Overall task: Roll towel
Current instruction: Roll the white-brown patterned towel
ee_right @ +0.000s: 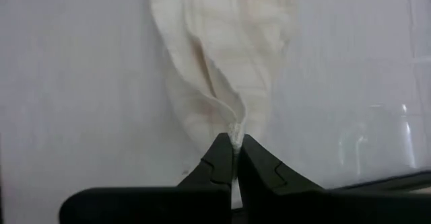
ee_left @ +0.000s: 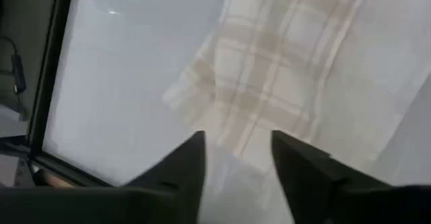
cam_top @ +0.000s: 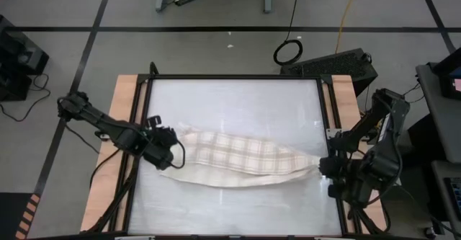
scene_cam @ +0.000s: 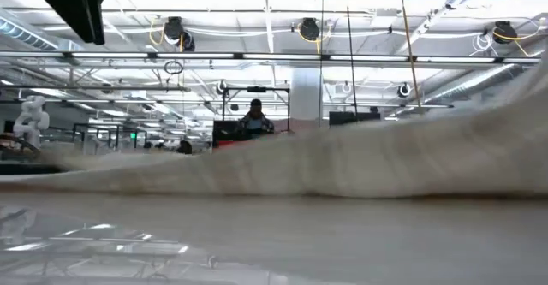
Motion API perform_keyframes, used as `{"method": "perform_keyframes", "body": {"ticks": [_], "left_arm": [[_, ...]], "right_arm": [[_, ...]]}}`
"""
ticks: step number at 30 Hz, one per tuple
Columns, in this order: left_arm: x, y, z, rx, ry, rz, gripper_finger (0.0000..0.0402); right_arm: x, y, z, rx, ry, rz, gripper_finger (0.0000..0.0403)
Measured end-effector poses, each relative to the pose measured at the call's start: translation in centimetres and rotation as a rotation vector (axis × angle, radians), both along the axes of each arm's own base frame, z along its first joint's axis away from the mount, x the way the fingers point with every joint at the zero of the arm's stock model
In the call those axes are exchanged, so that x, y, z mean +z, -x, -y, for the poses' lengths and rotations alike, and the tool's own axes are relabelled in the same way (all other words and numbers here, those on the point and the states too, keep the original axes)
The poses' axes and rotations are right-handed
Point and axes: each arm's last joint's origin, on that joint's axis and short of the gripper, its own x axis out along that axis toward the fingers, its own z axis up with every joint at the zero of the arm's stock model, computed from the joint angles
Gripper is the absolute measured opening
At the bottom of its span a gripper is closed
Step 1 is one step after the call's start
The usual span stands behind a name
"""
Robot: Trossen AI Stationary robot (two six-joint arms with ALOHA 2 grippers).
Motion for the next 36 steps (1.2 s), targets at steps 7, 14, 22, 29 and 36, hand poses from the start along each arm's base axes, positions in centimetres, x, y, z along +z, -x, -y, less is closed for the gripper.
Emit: {"method": "perform_keyframes", "body": {"ticks": [7, 14, 22, 29, 36], "left_arm": [[-0.8, 0.6, 1.4, -0.011, -0.007, 0.038, 0.0249], [-7.2, 0.8, 3.1, -0.180, 0.067, -0.033, 0.0228], [-11.3, -0.1, 3.6, -0.249, 0.069, -0.033, 0.0185], [-13.6, -1.4, 2.8, -0.211, -0.010, -0.081, 0.0183], [-15.5, -1.4, 2.2, -0.198, 0.005, -0.156, 0.0183]], "right_arm": [[-0.3, 0.1, 0.0, -0.003, 0.001, -0.018, 0.0000], [-0.3, 0.1, 0.0, 0.003, 0.002, -0.022, 0.0000], [-0.3, 0.1, 0.0, 0.005, 0.004, -0.020, 0.0000], [-0.3, 0.1, 0.0, 0.005, 0.005, -0.020, 0.0000], [-0.3, 0.1, 0.0, 0.005, 0.004, -0.019, 0.0000]]}}
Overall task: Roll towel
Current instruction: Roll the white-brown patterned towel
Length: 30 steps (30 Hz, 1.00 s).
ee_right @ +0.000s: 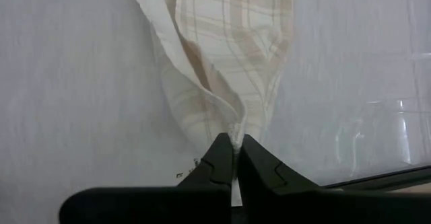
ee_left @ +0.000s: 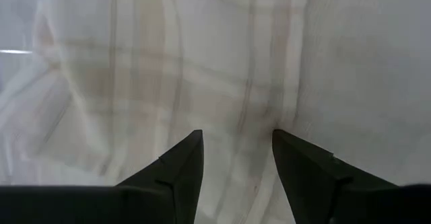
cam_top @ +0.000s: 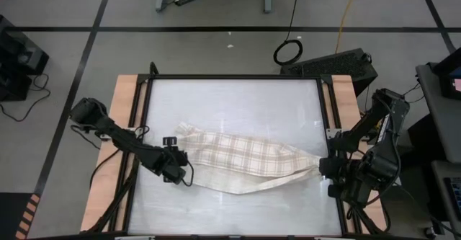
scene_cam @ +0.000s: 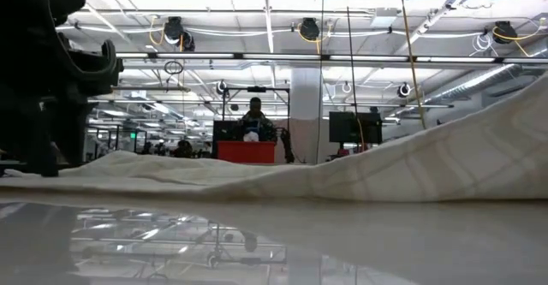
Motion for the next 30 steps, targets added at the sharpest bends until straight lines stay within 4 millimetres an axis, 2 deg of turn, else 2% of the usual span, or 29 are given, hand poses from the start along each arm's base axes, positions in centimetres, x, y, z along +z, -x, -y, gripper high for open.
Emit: {"method": "perform_keyframes", "body": {"ticks": [10, 16, 21, 25, 30], "left_arm": [[1.3, -0.1, 0.3, 0.012, 0.116, 0.039, 0.0183], [0.8, -0.5, 0.3, -0.050, 0.084, 0.077, 0.0183], [0.3, -0.4, -0.1, -0.035, 0.074, 0.064, 0.0177], [-0.3, -0.2, -0.6, -0.025, 0.070, 0.049, 0.0142], [-0.6, 0.1, -0.9, -0.026, 0.067, 0.028, 0.0064]], "right_arm": [[0.0, 0.0, 0.0, 0.000, 0.000, -0.001, 0.0000], [0.0, 0.0, 0.0, 0.000, 0.000, 0.000, 0.0000], [0.0, 0.0, 0.0, 0.000, 0.000, 0.000, 0.0000], [0.0, 0.0, 0.0, 0.000, 0.000, 0.001, 0.0000], [0.0, 0.0, 0.0, 0.000, 0.001, 0.001, 0.0000]]}}
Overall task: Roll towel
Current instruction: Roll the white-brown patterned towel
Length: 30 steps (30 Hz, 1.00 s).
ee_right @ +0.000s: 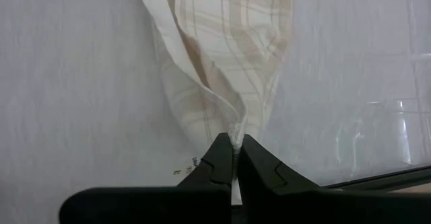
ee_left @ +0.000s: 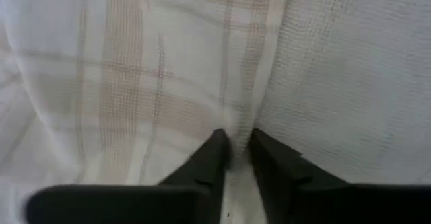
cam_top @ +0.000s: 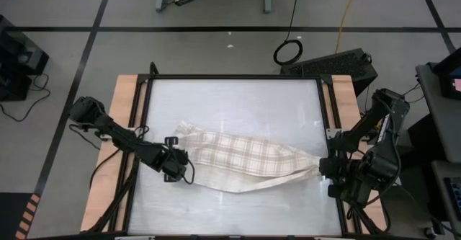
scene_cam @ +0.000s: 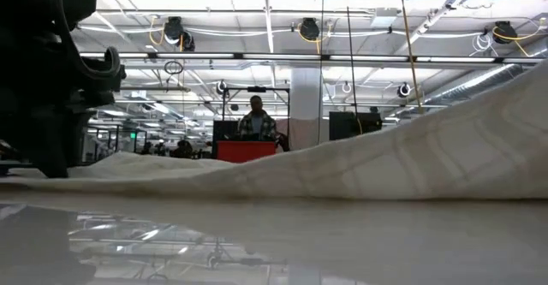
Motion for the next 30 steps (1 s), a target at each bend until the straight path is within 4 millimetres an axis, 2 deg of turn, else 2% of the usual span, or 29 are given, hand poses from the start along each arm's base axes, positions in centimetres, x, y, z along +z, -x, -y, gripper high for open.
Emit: {"method": "perform_keyframes", "body": {"ticks": [3, 9, 15, 22, 30], "left_arm": [[0.5, -0.1, 0.1, -0.011, 0.006, 0.011, 0.0013], [2.5, 0.0, 0.0, -0.001, -0.026, -0.013, 0.0018], [6.6, 0.0, 0.0, 0.059, -0.019, -0.004, 0.0013], [10.7, -0.7, 1.2, 0.114, 0.217, 0.076, 0.0012], [10.7, -0.1, 3.3, 0.100, 0.298, 0.055, 0.0014]], "right_arm": [[0.0, 0.0, 0.0, 0.000, 0.000, 0.001, 0.0000], [0.0, 0.0, 0.0, 0.000, 0.006, 0.011, 0.0000], [0.0, -0.1, 0.0, 0.000, 0.012, 0.023, 0.0000], [0.0, -0.1, 0.0, -0.008, 0.009, 0.025, 0.0000], [0.0, -0.1, 0.0, -0.021, 0.003, 0.026, 0.0000]]}}
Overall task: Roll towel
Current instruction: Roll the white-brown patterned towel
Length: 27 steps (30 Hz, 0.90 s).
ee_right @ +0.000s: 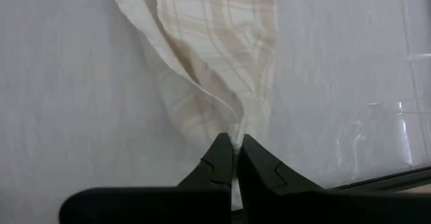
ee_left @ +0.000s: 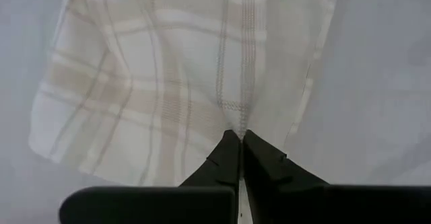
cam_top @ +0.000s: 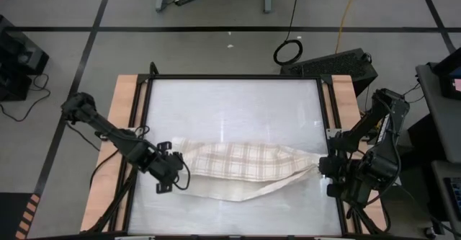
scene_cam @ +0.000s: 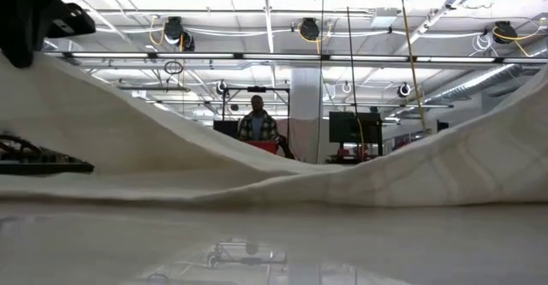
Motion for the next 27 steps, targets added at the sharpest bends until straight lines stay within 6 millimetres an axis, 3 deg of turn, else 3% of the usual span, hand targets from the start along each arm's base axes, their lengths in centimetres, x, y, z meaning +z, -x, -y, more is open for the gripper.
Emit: {"method": "perform_keyframes", "body": {"ticks": [5, 10, 14, 23, 27], "left_arm": [[-0.2, 0.7, 1.4, 0.004, 0.019, -0.004, 0.0056], [0.1, 0.7, 2.9, -0.007, 0.092, 0.079, 0.0127], [0.0, 1.1, 3.5, 0.009, 0.032, 0.151, 0.0178], [-6.4, 4.3, 4.9, 0.183, -0.010, 0.090, 0.0224], [-7.7, 4.9, 6.3, 0.161, -0.070, 0.128, 0.0226]], "right_arm": [[0.0, 0.0, 0.0, -0.003, -0.002, 0.000, 0.0000], [0.0, 0.0, 0.0, -0.022, -0.008, 0.006, 0.0000], [0.0, -0.1, 0.0, -0.052, -0.020, 0.013, 0.0000], [0.0, 0.0, 0.0, -0.077, -0.030, 0.019, 0.0000], [0.0, 0.0, 0.0, -0.077, -0.029, 0.019, 0.0000]]}}
